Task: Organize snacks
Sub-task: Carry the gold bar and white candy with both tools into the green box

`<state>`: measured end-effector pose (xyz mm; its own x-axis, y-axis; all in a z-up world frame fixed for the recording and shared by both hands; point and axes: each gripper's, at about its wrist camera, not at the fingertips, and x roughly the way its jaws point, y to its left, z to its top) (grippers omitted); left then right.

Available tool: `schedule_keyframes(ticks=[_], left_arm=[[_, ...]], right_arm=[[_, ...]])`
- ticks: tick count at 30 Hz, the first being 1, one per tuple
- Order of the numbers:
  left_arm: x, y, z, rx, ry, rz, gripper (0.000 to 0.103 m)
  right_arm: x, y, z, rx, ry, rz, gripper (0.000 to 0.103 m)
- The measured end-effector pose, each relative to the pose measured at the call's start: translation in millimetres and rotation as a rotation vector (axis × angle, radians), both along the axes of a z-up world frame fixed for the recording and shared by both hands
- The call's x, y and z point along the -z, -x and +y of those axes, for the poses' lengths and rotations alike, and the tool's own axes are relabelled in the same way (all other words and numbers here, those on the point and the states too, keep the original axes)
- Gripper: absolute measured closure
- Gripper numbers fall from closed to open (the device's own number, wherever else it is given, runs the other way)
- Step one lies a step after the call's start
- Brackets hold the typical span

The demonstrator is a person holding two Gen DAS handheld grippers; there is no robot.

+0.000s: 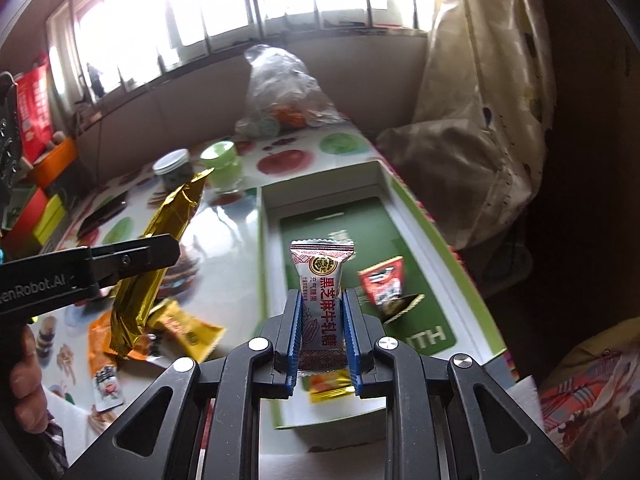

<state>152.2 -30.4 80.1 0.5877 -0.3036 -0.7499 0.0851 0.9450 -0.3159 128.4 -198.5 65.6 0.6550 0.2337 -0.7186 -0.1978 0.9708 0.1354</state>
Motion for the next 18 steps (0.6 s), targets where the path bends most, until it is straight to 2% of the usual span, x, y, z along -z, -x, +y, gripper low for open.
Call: schedule_keyframes(ticks=[18], left_arm=[[27,-38,-43,0.041,0.018,0.089,0.078]], right_arm=[[24,-22,-28,0.049,0.029,0.050,0.084]])
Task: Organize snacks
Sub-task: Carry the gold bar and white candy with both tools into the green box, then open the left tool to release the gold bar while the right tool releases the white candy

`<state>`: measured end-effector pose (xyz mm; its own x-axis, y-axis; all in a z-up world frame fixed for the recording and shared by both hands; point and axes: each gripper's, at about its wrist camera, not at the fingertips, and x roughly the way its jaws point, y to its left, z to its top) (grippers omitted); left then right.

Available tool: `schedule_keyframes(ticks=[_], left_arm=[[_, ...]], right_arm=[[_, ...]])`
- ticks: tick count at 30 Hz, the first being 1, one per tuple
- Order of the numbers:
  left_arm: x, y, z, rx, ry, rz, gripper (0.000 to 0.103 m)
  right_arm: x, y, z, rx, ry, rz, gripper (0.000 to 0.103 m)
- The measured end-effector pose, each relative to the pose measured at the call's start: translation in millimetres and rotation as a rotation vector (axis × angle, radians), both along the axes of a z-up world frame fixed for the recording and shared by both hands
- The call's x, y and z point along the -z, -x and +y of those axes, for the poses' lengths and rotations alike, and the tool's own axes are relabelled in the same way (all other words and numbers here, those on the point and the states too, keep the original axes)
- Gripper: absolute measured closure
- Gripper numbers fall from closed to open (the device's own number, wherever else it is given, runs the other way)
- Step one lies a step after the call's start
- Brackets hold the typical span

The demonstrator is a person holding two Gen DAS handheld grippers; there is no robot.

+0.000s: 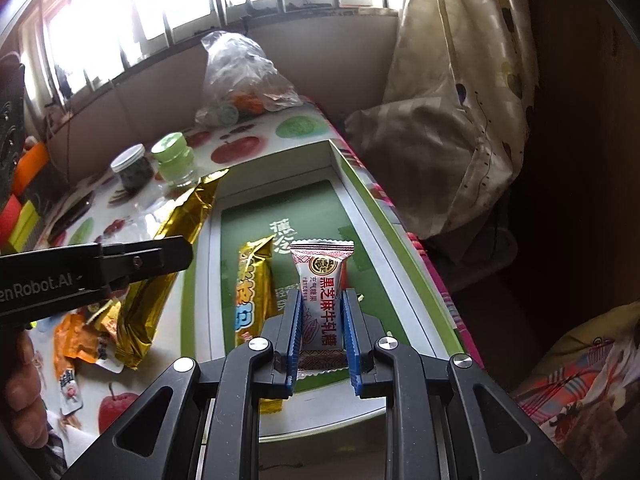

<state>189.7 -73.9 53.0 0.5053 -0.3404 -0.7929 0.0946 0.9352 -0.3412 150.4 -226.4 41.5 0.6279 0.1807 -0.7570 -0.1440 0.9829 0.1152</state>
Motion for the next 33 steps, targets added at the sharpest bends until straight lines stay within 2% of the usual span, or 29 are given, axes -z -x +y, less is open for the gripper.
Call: schedule_keyframes(ticks=[24,33], left_arm=[[24,-18,-22,0.001,-0.010,0.070,0.078],[26,-18,-21,0.008,0.013,0.081,0.076]], right_arm=[[11,-6,-8,0.021,0.001,0.029,0.084],[10,-5,-9,0.037,0.005,0.033,0.078]])
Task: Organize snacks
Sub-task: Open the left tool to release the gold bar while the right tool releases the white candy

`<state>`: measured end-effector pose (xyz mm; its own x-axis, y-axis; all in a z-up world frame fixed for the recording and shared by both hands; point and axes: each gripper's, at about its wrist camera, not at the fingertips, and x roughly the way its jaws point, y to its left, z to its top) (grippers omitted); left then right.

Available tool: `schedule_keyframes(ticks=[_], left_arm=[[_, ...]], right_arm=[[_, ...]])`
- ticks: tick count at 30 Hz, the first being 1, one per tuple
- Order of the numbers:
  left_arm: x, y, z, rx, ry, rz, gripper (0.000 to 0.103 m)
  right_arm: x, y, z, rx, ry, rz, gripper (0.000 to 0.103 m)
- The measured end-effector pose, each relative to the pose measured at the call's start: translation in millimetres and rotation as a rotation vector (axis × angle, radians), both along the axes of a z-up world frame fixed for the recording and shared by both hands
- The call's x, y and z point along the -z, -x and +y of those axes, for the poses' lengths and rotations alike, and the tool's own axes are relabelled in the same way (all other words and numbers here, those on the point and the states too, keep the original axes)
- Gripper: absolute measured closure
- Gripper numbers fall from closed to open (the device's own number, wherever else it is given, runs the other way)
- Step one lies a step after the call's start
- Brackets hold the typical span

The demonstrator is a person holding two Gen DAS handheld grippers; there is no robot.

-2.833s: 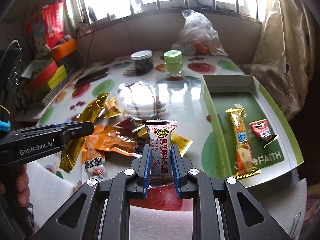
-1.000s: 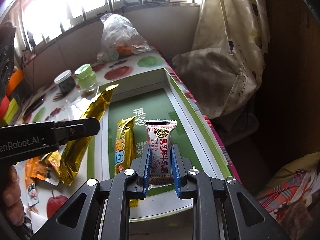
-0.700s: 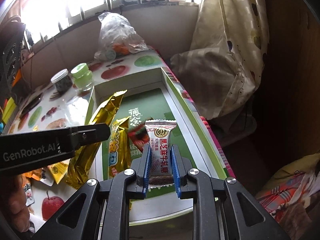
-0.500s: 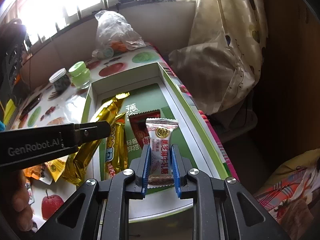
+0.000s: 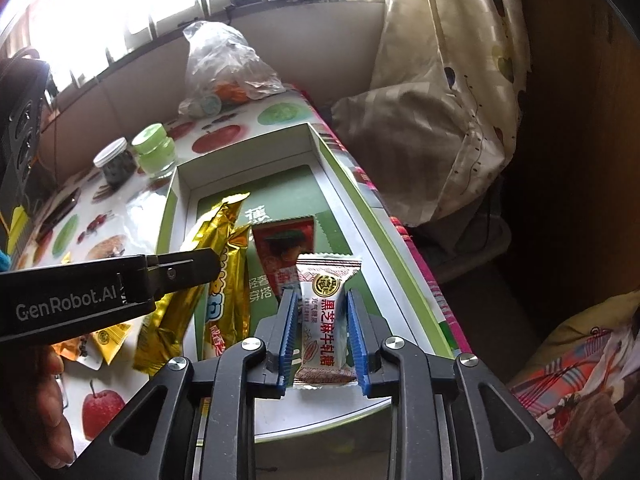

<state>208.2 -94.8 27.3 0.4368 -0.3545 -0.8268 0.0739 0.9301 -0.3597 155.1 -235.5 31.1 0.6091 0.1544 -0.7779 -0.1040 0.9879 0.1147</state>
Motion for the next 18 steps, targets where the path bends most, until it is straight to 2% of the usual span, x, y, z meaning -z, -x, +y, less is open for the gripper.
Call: schedule_keyframes(ticks=[4,8,15,18], left_arm=[[-2,1,1,-0.003,0.003,-0.005,0.068],[-3,4,2,-0.007,-0.004,-0.004,0.067],[-5,8,2,0.002,-0.005,-0.011,0.067],[-7,11,3,0.008,0.005,-0.020,0.062]], right_arm=[[-1,2,-1,0.008,0.006,-0.006,0.074],[-2,3,-1,0.009,0.008,-0.006,0.072],[-4,8,-3,0.025,0.007,-0.020,0.062],[-6,11,-4,0.032,0.006,-0.023,0.058]])
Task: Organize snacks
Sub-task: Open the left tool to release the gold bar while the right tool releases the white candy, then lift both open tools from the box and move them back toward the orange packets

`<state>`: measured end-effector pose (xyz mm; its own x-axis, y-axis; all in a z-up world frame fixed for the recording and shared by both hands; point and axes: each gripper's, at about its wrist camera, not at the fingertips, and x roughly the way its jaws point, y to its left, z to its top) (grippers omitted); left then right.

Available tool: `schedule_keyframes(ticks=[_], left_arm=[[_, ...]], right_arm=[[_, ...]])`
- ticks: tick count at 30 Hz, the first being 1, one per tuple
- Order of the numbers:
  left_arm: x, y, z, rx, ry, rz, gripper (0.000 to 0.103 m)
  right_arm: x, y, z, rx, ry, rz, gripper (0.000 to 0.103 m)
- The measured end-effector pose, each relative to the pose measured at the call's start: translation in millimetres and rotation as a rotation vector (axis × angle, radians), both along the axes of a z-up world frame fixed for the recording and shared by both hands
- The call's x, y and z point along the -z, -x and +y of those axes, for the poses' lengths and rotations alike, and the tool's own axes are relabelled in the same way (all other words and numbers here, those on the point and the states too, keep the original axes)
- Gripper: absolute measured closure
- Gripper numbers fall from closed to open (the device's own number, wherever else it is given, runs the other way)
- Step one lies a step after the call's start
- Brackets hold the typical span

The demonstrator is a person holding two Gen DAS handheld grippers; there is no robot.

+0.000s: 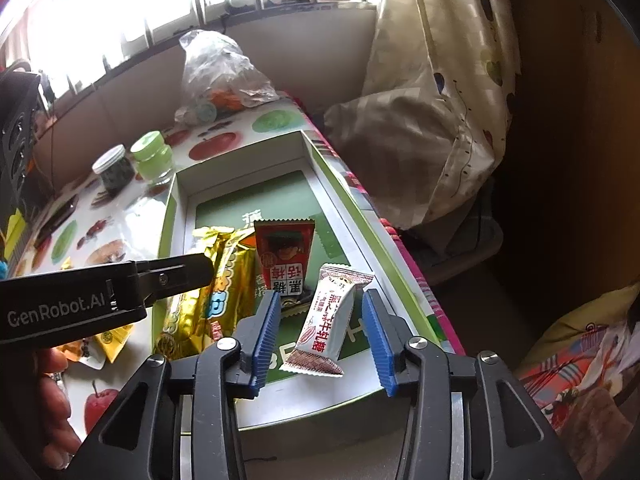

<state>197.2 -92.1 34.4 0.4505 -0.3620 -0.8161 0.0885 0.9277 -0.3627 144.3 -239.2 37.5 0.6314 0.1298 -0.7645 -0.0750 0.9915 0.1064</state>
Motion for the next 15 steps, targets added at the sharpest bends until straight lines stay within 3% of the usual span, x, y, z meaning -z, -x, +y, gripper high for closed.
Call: schedule_keyframes(ticks=[3,15], left_arm=[[-4,4,-1,0.009,0.001,-0.014,0.056],[-20,27,7,0.001,-0.037,-0.072,0.055]], right_arm=[[-3,3,0,0.008,0.001,-0.006,0.055],[-15,19,0,0.027,-0.009,-0.037,0.053]])
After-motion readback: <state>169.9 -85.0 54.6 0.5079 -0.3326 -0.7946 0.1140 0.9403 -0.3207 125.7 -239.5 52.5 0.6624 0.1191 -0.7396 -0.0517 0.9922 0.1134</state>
